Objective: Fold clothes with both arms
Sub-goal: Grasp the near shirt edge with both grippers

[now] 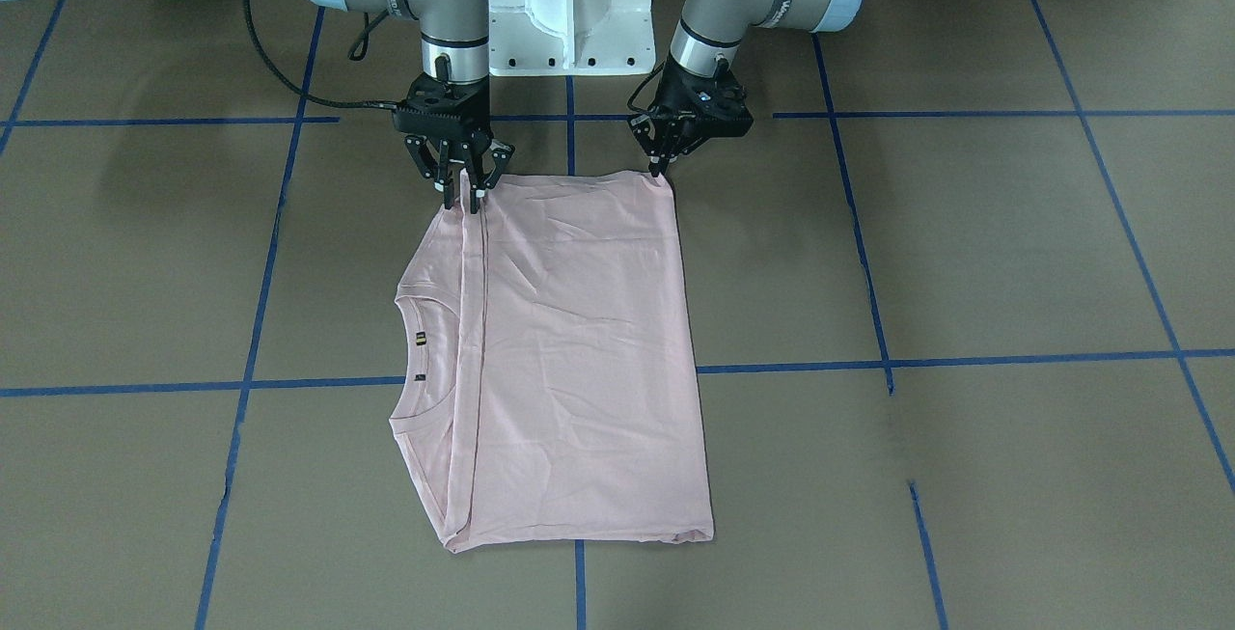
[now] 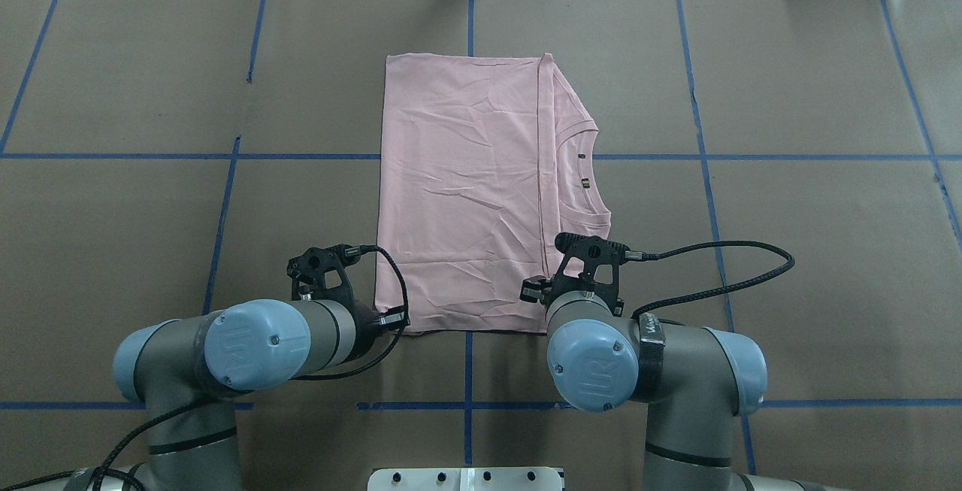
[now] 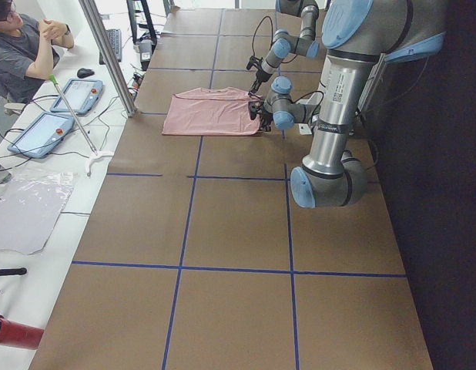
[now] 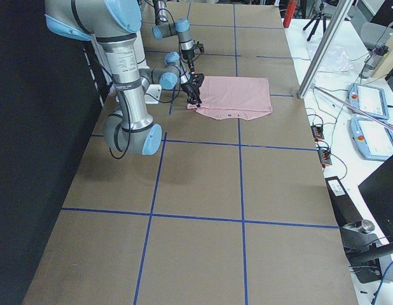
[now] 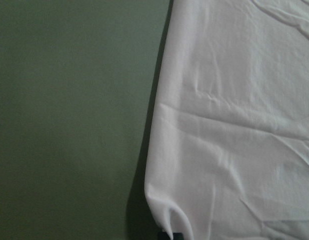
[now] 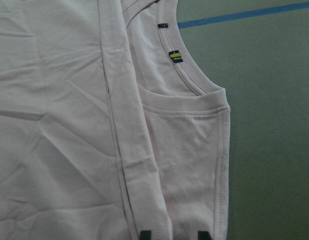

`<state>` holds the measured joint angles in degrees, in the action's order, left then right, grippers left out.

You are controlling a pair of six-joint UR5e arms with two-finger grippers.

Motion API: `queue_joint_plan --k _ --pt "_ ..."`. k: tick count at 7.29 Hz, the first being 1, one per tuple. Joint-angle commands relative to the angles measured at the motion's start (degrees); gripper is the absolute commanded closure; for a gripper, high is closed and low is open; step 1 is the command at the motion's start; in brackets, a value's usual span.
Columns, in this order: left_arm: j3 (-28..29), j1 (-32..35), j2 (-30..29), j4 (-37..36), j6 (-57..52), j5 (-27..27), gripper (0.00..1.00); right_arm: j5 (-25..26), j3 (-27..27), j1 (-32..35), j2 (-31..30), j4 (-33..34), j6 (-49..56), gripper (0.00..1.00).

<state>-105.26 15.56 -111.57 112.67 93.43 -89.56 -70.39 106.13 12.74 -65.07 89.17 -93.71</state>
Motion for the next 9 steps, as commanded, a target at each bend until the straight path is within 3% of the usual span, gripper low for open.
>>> queue_joint_plan --k 1,3,7,8,9 --pt "0.1 0.0 0.0 0.0 0.0 0.0 1.0 0.5 -0.2 -0.8 -0.1 0.1 0.0 0.15" --pt "0.1 0.0 0.0 0.1 0.0 0.0 1.0 0.6 -1.2 -1.0 -0.1 0.0 -0.3 0.28" --pt "0.2 0.0 0.0 0.4 0.0 0.0 1.0 0.6 -2.6 -1.0 0.1 -0.6 -0.8 0.32" --pt "0.2 0.0 0.0 0.4 0.0 0.0 1.0 0.6 -2.6 -1.0 0.2 -0.7 -0.9 0.46" --pt "0.1 0.0 0.0 0.4 0.0 0.0 1.0 0.5 -2.6 -1.0 0.2 -0.7 -0.8 0.97"
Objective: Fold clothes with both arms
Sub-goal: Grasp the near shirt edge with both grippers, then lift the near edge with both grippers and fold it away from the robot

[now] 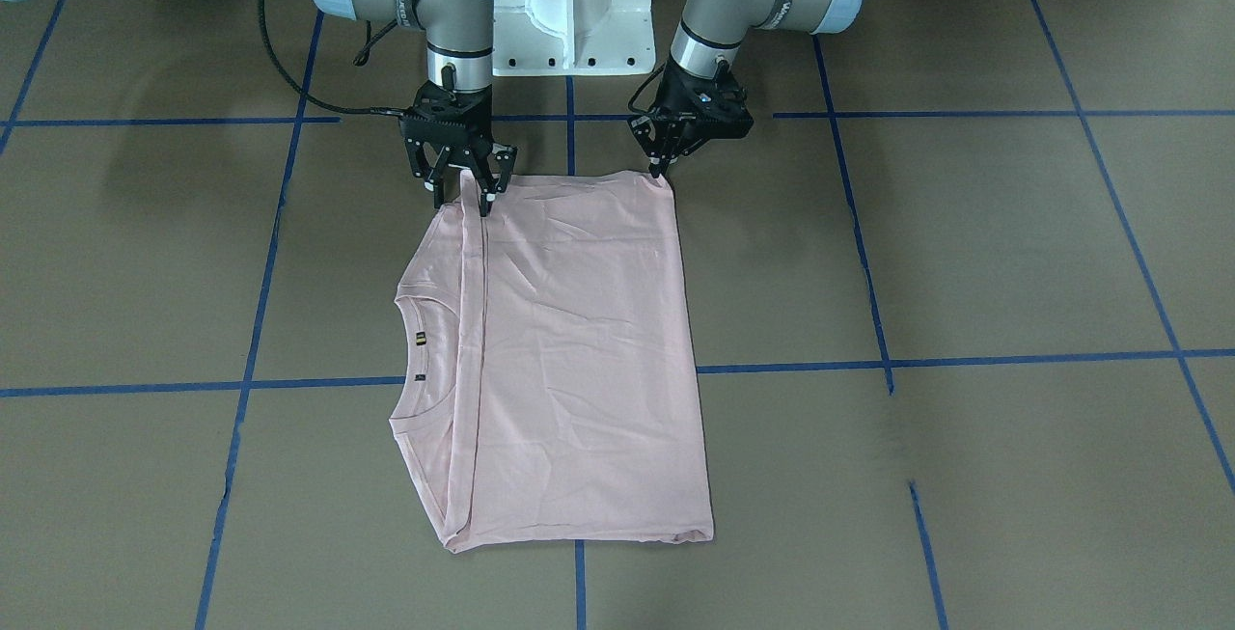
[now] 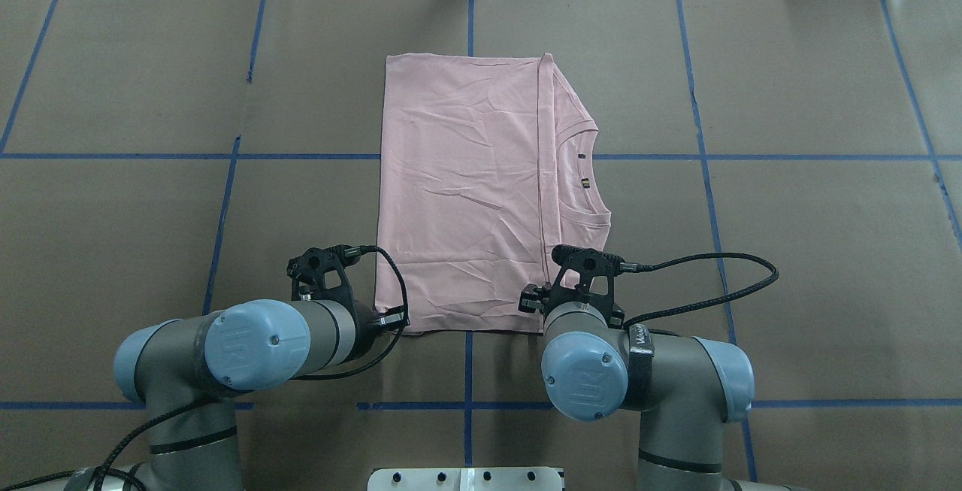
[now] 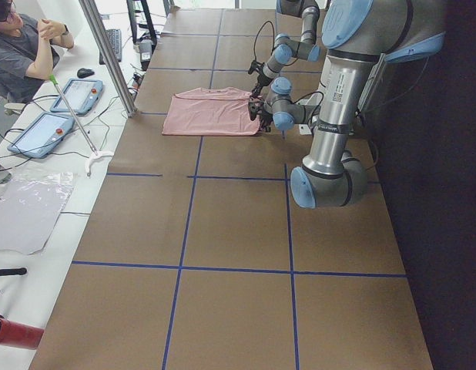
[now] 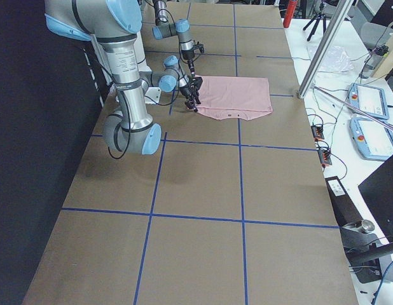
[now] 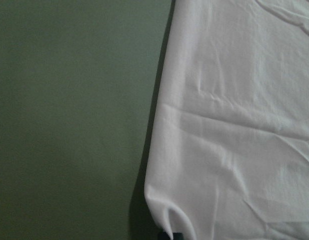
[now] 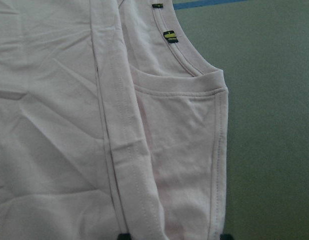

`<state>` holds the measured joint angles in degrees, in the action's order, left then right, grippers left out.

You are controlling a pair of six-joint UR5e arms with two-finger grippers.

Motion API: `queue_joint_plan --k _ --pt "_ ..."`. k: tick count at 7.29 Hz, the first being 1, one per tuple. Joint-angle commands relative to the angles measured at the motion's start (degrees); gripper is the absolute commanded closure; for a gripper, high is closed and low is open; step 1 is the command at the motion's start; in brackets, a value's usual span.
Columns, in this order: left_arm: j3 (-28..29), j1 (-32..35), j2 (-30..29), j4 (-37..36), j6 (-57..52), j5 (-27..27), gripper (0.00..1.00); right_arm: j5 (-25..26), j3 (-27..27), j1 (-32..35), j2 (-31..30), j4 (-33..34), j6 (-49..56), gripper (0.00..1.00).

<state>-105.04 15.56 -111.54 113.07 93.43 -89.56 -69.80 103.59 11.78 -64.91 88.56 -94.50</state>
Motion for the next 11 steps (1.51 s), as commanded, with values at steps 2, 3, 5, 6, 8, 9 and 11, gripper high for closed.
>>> queue_joint_plan --k 2,3,5,6,8,9,11 --pt "-0.1 0.0 0.0 0.0 0.0 0.0 1.0 0.0 -0.1 0.0 0.0 -0.1 0.1 1.0" --pt "-0.2 0.0 0.0 0.0 0.0 0.0 1.0 0.0 -0.1 0.0 0.0 -0.1 0.1 1.0" --pt "-0.2 0.0 0.0 0.0 0.0 0.0 1.0 0.0 0.2 0.1 0.0 -0.1 0.3 1.0" --pt "-1.7 0.1 0.0 -0.3 -0.1 -0.3 1.0 -0.1 1.7 0.3 0.1 0.1 0.5 1.0" --pt "-13.5 0.4 0.7 -8.5 -1.3 -2.5 1.0 -0.3 12.5 0.8 -1.4 5.9 0.5 1.0" --pt "-21.1 0.4 0.2 -16.6 -1.3 -3.4 1.0 -0.7 21.9 -1.0 -1.0 16.3 0.0 1.0" --pt "-34.3 0.3 -0.1 -28.0 -1.3 -6.4 1.0 -0.8 35.7 -4.2 -0.7 28.9 -0.9 1.0"
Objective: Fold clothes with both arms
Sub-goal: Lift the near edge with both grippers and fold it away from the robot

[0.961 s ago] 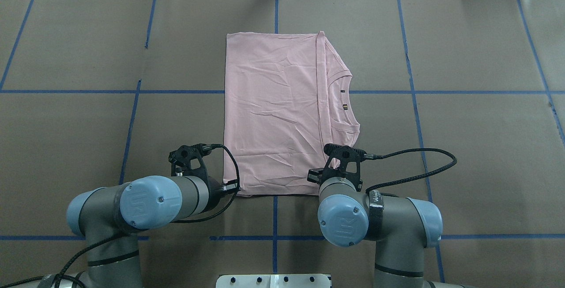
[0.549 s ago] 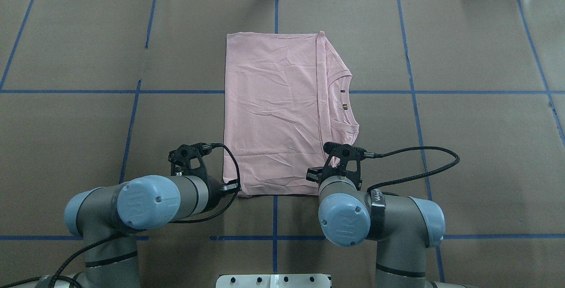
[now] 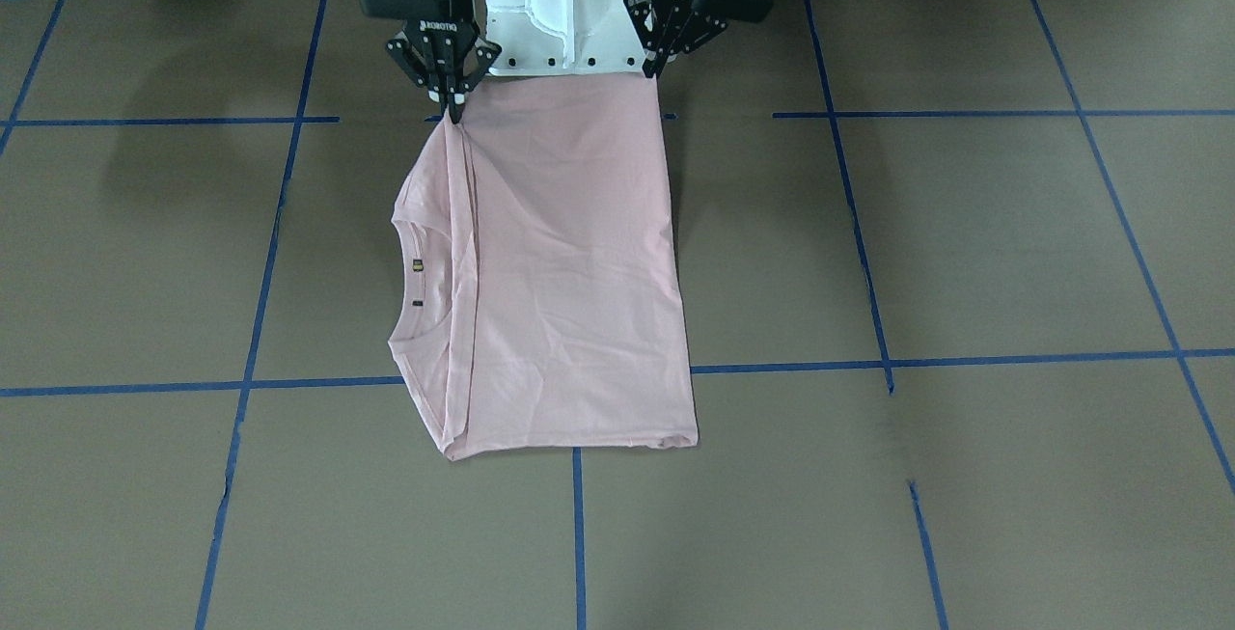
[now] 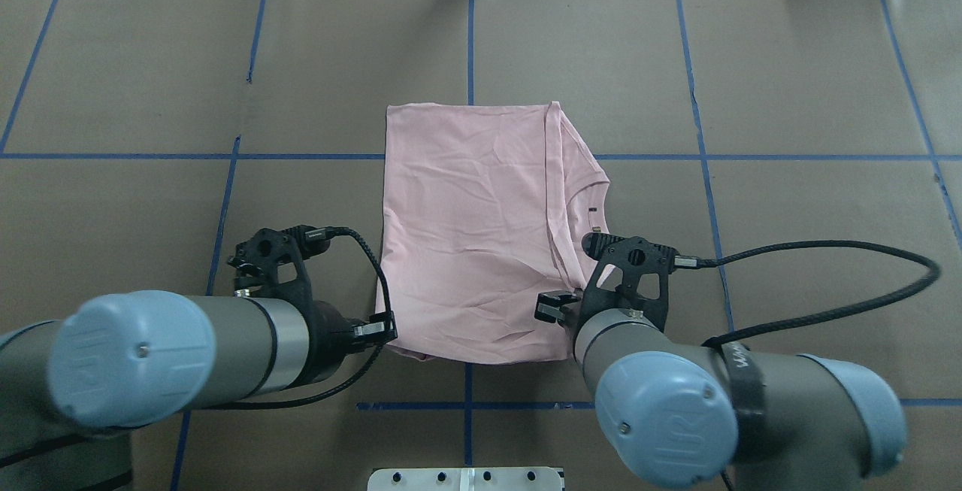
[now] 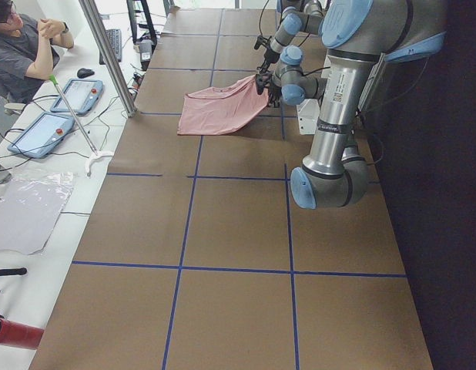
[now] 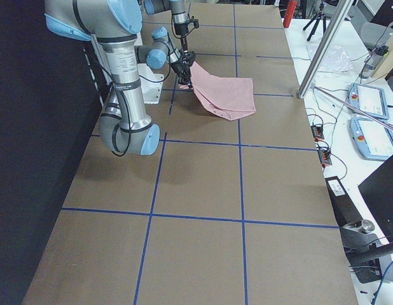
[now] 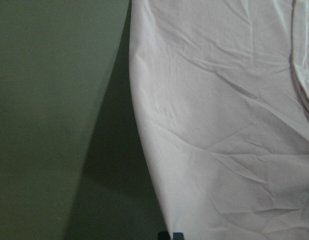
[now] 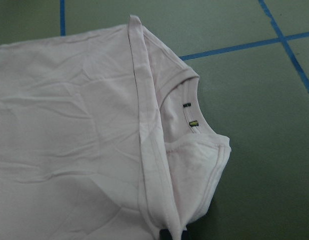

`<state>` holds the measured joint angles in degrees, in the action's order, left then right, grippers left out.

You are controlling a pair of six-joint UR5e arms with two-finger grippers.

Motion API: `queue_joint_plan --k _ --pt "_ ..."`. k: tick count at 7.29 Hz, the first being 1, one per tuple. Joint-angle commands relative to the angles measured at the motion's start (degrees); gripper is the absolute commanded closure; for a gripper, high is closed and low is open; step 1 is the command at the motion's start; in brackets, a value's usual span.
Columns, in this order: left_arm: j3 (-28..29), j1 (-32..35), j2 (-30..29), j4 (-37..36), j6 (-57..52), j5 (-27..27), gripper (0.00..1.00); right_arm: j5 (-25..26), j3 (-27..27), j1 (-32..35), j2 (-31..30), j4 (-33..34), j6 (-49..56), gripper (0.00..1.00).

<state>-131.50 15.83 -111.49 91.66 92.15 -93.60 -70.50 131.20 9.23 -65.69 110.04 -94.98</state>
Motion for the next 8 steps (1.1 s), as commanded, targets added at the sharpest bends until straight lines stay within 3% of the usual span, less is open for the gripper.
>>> queue_joint_plan --k 1,3,6,8 --pt "-7.7 -0.1 -0.2 -6.8 0.0 -2.9 1.0 -0.1 7.1 -1.9 0.2 7.6 -0.5 1.0" --pt "-0.2 1.6 -3.5 -6.2 -0.2 -2.4 1.0 0.1 -1.0 -0.5 3.0 6.6 0.3 1.0" --pt "15.7 8.8 -6.8 3.9 -7.0 -2.6 1.0 -1.0 -13.3 6.5 3.6 -6.9 3.7 1.0" --pt "24.1 11.7 -11.7 5.5 -9.7 -2.6 1.0 -3.2 -21.2 11.4 6.3 -11.4 6.0 1.0"
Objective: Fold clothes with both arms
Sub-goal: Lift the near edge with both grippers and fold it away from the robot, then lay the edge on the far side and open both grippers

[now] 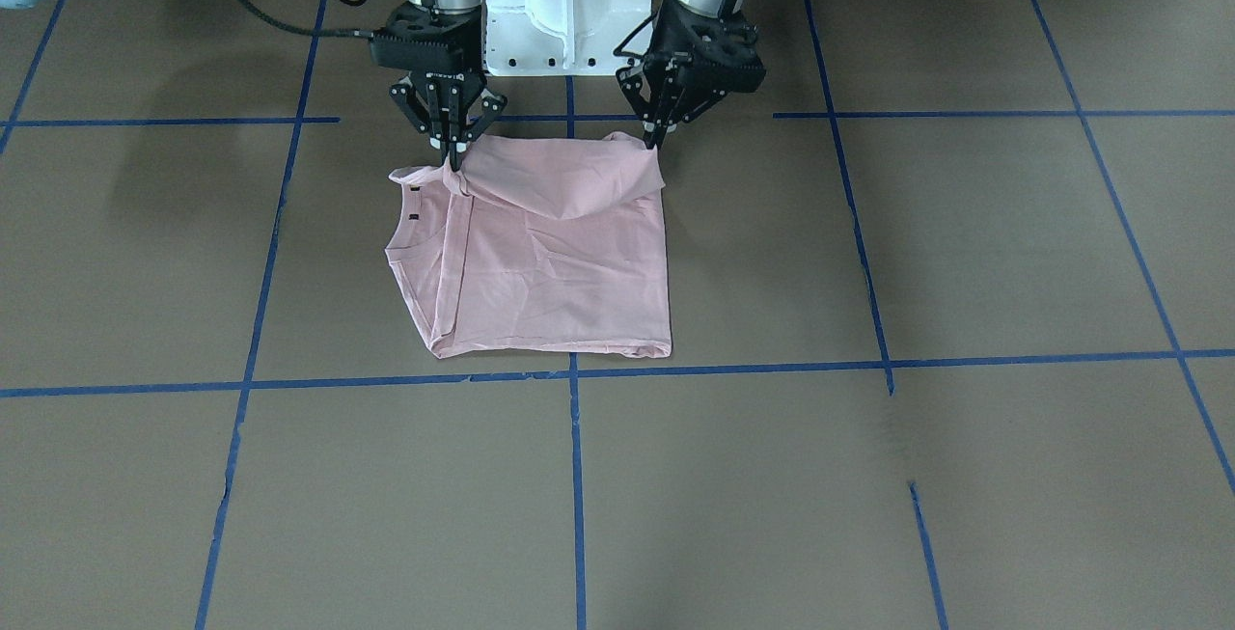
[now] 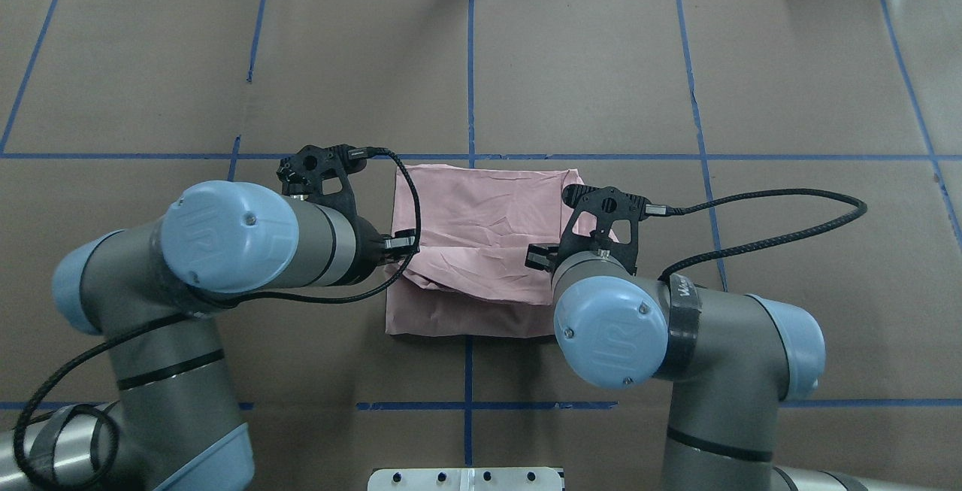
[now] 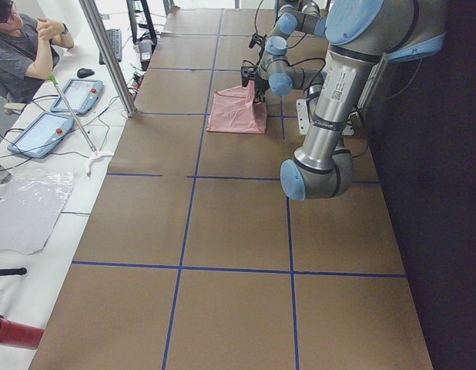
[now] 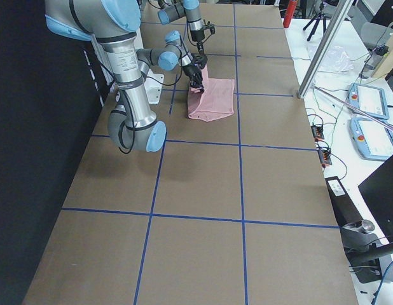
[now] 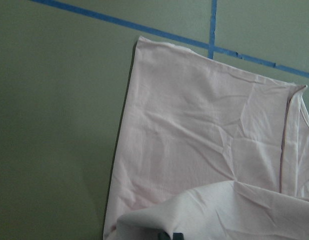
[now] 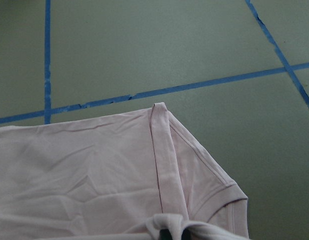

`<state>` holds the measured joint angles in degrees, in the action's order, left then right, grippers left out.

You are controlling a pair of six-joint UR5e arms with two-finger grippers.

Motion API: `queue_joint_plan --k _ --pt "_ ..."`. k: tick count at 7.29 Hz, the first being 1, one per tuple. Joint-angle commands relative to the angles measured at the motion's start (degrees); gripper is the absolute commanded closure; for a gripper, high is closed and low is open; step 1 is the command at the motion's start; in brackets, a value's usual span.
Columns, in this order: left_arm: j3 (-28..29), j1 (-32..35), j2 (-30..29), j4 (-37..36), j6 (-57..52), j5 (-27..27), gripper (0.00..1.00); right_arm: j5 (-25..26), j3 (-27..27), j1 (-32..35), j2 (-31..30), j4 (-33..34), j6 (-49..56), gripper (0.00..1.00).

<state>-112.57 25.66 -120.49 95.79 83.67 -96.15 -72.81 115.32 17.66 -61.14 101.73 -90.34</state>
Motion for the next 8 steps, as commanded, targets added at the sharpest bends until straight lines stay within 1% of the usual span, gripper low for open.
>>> queue_joint_plan --k 1,2,3,4,5,6,7,8 --pt "8.2 2.7 -4.7 1.6 -2.1 0.0 1.0 -1.6 -10.6 4.5 3.0 -6.2 1.7 1.0" --pt "10.6 3.5 -5.1 3.4 -2.6 0.0 1.0 -1.8 -15.9 5.7 3.7 -11.5 1.7 1.0" --pt "13.9 3.9 -5.2 6.5 -3.2 0.0 1.0 -2.2 -20.0 6.9 4.6 -14.9 2.5 1.0" --pt "17.0 4.5 -5.2 9.7 -4.3 0.1 1.0 -3.0 -22.2 7.7 5.2 -16.1 3.2 1.0" --pt "18.6 4.5 -5.2 11.2 -4.4 0.1 1.0 -3.2 -22.4 7.8 5.3 -16.2 3.2 1.0" --pt "18.7 4.5 -5.2 11.2 -4.7 0.0 1.0 -3.2 -22.4 7.8 5.3 -16.4 3.3 0.34" --pt "18.8 4.5 -5.0 11.9 -4.7 0.0 0.96 -3.3 -22.2 7.8 5.9 -16.5 5.4 0.0" --pt "18.7 4.6 -4.7 11.8 -7.5 0.0 0.29 -5.6 -21.9 7.9 6.1 -16.6 6.7 0.0"
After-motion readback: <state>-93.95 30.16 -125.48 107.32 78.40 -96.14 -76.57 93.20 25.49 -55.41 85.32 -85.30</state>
